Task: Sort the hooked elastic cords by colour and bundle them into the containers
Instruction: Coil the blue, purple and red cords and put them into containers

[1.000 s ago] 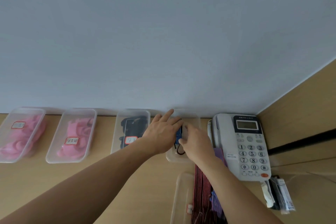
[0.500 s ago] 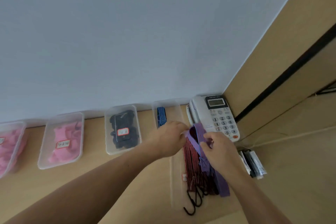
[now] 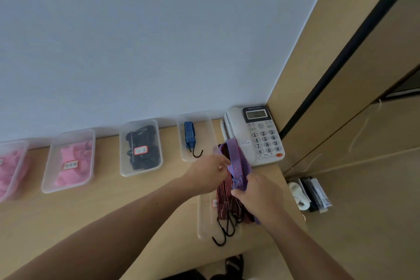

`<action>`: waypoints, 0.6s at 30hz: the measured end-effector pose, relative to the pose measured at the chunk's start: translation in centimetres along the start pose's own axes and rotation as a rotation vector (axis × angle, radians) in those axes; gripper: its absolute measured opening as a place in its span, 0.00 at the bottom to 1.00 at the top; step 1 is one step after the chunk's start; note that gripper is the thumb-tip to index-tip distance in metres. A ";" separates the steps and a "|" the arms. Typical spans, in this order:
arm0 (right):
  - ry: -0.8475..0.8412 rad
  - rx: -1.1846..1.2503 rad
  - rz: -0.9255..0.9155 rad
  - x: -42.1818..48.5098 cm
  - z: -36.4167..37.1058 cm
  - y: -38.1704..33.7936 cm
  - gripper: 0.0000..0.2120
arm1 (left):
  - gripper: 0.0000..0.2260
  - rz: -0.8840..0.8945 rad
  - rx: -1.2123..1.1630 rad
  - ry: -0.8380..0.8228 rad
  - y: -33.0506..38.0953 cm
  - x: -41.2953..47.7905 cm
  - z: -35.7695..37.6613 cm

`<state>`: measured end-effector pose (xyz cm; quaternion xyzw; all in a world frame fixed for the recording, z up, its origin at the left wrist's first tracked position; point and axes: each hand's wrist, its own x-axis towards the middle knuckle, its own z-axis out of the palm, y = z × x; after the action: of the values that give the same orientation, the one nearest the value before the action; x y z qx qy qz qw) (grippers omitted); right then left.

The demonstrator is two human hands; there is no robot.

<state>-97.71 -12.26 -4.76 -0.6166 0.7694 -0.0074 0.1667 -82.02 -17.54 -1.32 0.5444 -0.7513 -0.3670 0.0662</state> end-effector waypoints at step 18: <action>-0.248 0.739 -0.023 3.0 -4.2 1.4 0.09 | 0.22 -0.001 -0.023 0.104 2.9 -0.3 -1.6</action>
<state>-100.70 -15.60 -1.88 -0.5198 0.6819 -0.2111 0.4693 -83.39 -17.68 1.74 0.5624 -0.7423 -0.3468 0.1113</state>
